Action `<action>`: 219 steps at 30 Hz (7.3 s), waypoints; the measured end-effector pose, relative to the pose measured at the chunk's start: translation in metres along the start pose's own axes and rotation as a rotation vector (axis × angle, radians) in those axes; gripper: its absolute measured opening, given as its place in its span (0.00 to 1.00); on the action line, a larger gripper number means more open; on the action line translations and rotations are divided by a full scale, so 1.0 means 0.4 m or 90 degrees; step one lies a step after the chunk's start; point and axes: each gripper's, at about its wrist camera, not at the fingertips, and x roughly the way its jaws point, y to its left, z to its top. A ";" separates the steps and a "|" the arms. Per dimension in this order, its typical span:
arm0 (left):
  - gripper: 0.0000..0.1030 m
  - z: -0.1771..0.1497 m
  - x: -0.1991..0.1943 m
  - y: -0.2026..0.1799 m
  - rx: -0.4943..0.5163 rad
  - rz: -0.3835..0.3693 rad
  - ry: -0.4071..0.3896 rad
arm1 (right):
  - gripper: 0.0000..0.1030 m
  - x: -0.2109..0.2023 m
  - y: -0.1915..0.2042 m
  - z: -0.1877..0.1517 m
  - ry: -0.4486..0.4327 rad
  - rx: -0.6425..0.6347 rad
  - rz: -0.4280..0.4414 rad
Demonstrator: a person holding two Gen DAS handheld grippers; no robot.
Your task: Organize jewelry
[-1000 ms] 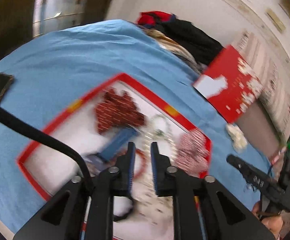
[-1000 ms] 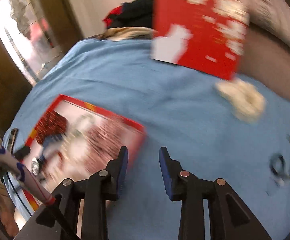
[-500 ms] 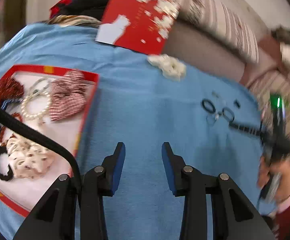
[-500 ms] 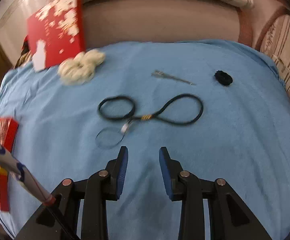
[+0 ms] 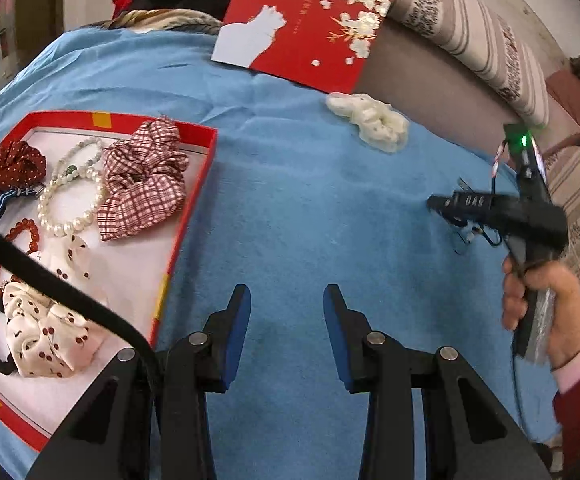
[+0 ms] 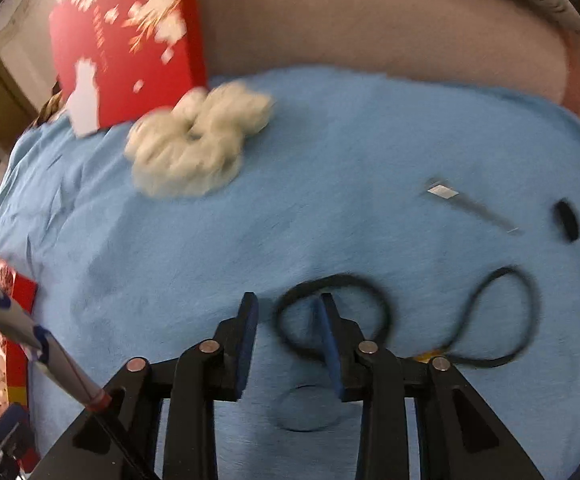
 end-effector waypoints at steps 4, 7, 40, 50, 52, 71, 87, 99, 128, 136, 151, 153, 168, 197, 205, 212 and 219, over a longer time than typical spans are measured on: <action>0.35 0.010 -0.002 0.016 -0.011 0.012 -0.003 | 0.22 -0.016 0.072 -0.059 0.068 0.007 0.202; 0.35 0.011 -0.004 0.027 -0.018 0.019 -0.003 | 0.24 -0.060 0.144 -0.132 0.101 -0.045 0.285; 0.18 0.036 0.218 -0.271 0.132 -0.030 0.054 | 0.48 -0.049 -0.189 -0.035 -0.043 0.166 0.016; 0.03 0.016 0.031 -0.172 0.063 -0.091 0.012 | 0.08 -0.117 -0.169 -0.044 -0.068 0.116 -0.037; 0.03 0.009 -0.039 -0.121 0.038 -0.100 -0.011 | 0.08 -0.173 -0.161 -0.060 -0.086 0.105 -0.018; 0.03 0.018 -0.290 0.461 -0.255 -0.005 -0.154 | 0.08 -0.390 0.355 -0.122 -0.121 -0.136 0.181; 0.03 0.047 -0.247 0.659 -0.364 0.101 -0.164 | 0.08 -0.247 0.708 -0.271 0.011 -0.251 0.309; 0.17 0.047 -0.247 0.657 -0.375 0.125 -0.164 | 0.11 -0.186 0.730 -0.409 0.085 -0.253 0.309; 0.48 0.042 -0.306 0.540 -0.293 0.133 -0.217 | 0.10 -0.140 0.661 -0.303 -0.017 -0.243 0.095; 0.51 0.044 -0.305 0.522 -0.273 0.138 -0.217 | 0.09 -0.146 0.638 -0.292 -0.004 -0.224 0.122; 0.72 -0.027 -0.335 0.402 -0.211 0.212 -0.243 | 0.42 -0.312 0.391 -0.440 -0.068 -0.191 0.027; 0.73 -0.048 -0.336 0.367 -0.195 0.208 -0.242 | 0.44 -0.330 0.352 -0.464 -0.077 -0.192 0.001; 0.92 -0.191 -0.497 0.071 -0.076 0.286 -0.289 | 0.51 -0.427 0.185 -0.555 -0.127 -0.104 -0.016; 0.99 -0.305 -0.499 -0.102 -0.038 0.311 -0.217 | 0.56 -0.481 0.125 -0.633 -0.145 -0.069 0.000; 0.99 -0.304 -0.470 -0.075 -0.046 0.311 -0.182 | 0.57 -0.474 0.156 -0.632 -0.137 -0.092 -0.009; 0.99 -0.306 -0.458 -0.053 -0.049 0.292 -0.168 | 0.59 -0.475 0.172 -0.625 -0.138 -0.108 -0.023; 0.99 -0.304 -0.448 -0.049 -0.052 0.256 -0.150 | 0.60 -0.491 0.194 -0.598 -0.152 -0.129 -0.041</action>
